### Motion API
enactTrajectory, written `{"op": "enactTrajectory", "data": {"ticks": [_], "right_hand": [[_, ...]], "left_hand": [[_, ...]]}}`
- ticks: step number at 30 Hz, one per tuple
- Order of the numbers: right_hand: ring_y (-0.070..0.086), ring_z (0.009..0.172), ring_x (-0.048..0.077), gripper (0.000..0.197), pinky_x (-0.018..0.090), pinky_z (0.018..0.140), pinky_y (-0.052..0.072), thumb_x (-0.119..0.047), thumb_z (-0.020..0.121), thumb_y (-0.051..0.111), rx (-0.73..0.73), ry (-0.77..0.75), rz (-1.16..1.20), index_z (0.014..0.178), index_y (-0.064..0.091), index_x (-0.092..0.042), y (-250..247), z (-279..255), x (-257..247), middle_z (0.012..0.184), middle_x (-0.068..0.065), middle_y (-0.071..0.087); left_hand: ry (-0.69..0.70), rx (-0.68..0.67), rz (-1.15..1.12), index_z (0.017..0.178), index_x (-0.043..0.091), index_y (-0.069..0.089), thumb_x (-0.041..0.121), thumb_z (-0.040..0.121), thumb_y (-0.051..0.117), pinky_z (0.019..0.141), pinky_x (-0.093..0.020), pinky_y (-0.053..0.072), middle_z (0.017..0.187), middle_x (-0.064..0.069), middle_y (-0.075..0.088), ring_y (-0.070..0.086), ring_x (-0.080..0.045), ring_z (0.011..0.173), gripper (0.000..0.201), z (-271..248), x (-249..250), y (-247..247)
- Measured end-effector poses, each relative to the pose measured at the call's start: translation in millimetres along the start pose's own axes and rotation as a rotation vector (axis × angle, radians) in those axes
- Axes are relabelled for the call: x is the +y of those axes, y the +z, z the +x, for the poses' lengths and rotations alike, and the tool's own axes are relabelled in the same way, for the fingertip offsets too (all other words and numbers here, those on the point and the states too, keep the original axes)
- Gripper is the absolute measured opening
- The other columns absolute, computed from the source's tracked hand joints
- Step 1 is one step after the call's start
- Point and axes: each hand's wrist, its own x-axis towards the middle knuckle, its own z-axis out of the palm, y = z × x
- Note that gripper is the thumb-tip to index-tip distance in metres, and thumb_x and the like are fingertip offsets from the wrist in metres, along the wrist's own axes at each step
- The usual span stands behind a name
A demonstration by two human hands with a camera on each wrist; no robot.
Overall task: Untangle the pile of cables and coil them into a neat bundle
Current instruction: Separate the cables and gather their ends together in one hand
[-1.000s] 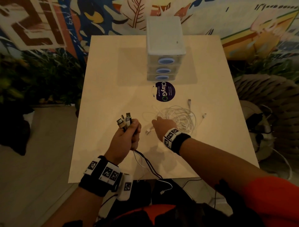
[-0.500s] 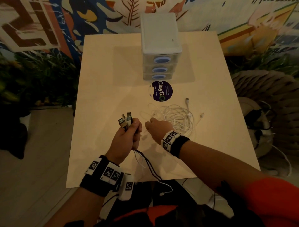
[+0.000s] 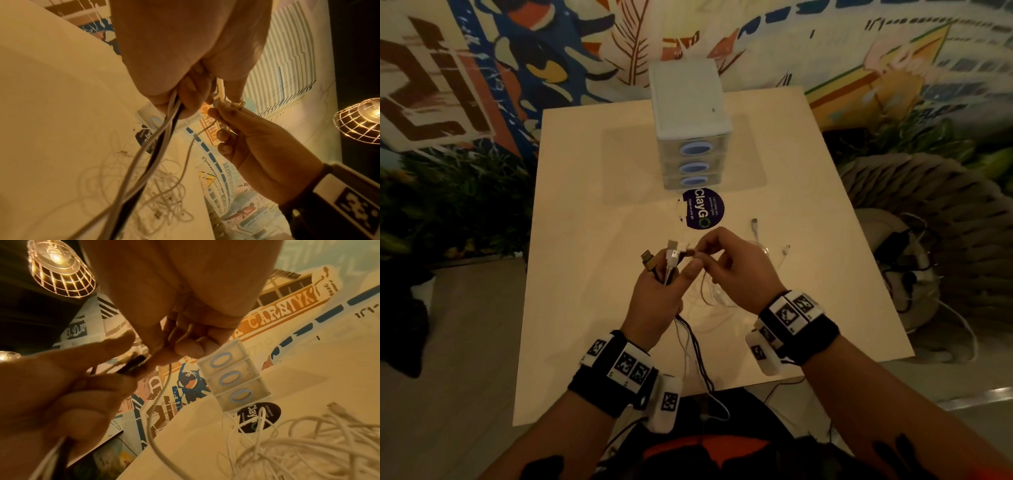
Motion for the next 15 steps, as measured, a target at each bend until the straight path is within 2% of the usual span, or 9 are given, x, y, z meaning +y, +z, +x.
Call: {"op": "enactTrajectory", "data": {"ticks": [2, 3, 5, 7, 9, 11, 15], "right_hand": [[0.066, 0.070, 0.006, 0.011, 0.033, 0.068, 0.058, -0.033, 0.097, 0.062, -0.027, -0.021, -0.001, 0.105, 0.057, -0.035, 0, -7, -1, 0.097, -0.021, 0.065], [0.066, 0.071, 0.005, 0.012, 0.031, 0.068, 0.057, -0.033, 0.097, 0.063, -0.033, -0.030, 0.002, 0.107, 0.056, -0.034, 0, -10, 0, 0.097, -0.021, 0.065], [0.065, 0.071, 0.003, 0.014, 0.022, 0.066, 0.053, -0.033, 0.097, 0.064, -0.042, -0.034, 0.010, 0.107, 0.054, -0.037, 1, -15, 2, 0.098, -0.021, 0.065], [0.063, 0.072, -0.001, 0.017, 0.018, 0.067, 0.049, -0.034, 0.096, 0.065, -0.068, -0.004, -0.017, 0.107, 0.053, -0.039, 1, -17, 9, 0.094, -0.024, 0.063], [0.063, 0.076, 0.001, 0.015, 0.027, 0.075, 0.055, -0.035, 0.095, 0.065, -0.151, 0.047, -0.050, 0.108, 0.057, -0.036, 2, -18, 18, 0.090, -0.023, 0.064], [0.064, 0.083, 0.005, 0.014, 0.036, 0.082, 0.057, -0.036, 0.097, 0.062, -0.274, 0.050, -0.093, 0.110, 0.063, -0.035, 4, -21, 26, 0.095, -0.019, 0.066], [0.061, 0.104, 0.015, 0.026, 0.037, 0.095, 0.049, -0.039, 0.104, 0.048, -0.527, 0.076, -0.122, 0.116, 0.070, -0.033, 11, -27, 34, 0.116, -0.004, 0.067]], "left_hand": [[0.030, 0.014, -0.036, 0.099, 0.032, 0.074, 0.034, 0.091, 0.071, 0.049, -0.040, 0.021, 0.057, -0.001, 0.034, 0.024, -0.022, 0.051, 0.009, 1, 6, 9], [0.044, 0.034, -0.043, 0.097, 0.031, 0.075, 0.033, 0.091, 0.071, 0.048, -0.038, 0.022, 0.060, -0.006, 0.037, 0.025, -0.022, 0.050, 0.007, 1, 8, 12], [0.064, 0.076, -0.059, 0.091, 0.027, 0.073, 0.030, 0.094, 0.069, 0.048, -0.034, 0.025, 0.065, -0.013, 0.037, 0.027, -0.020, 0.050, 0.006, 2, 10, 15], [0.080, 0.083, -0.064, 0.086, 0.022, 0.067, 0.030, 0.097, 0.065, 0.048, -0.031, 0.026, 0.060, -0.005, 0.034, 0.026, -0.016, 0.047, 0.014, 1, 10, 17], [0.077, 0.044, -0.118, 0.088, 0.014, 0.060, 0.037, 0.097, 0.059, 0.047, -0.029, 0.025, 0.055, 0.003, 0.031, 0.025, -0.011, 0.045, 0.025, -1, 12, 18], [0.060, 0.000, -0.173, 0.090, 0.012, 0.059, 0.043, 0.097, 0.052, 0.046, -0.027, 0.025, 0.058, 0.002, 0.035, 0.027, -0.010, 0.046, 0.032, -3, 16, 19], [0.072, -0.002, -0.166, 0.091, 0.013, 0.059, 0.045, 0.096, 0.049, 0.045, -0.023, 0.028, 0.061, 0.002, 0.047, 0.033, -0.009, 0.047, 0.034, -5, 25, 14]]}}
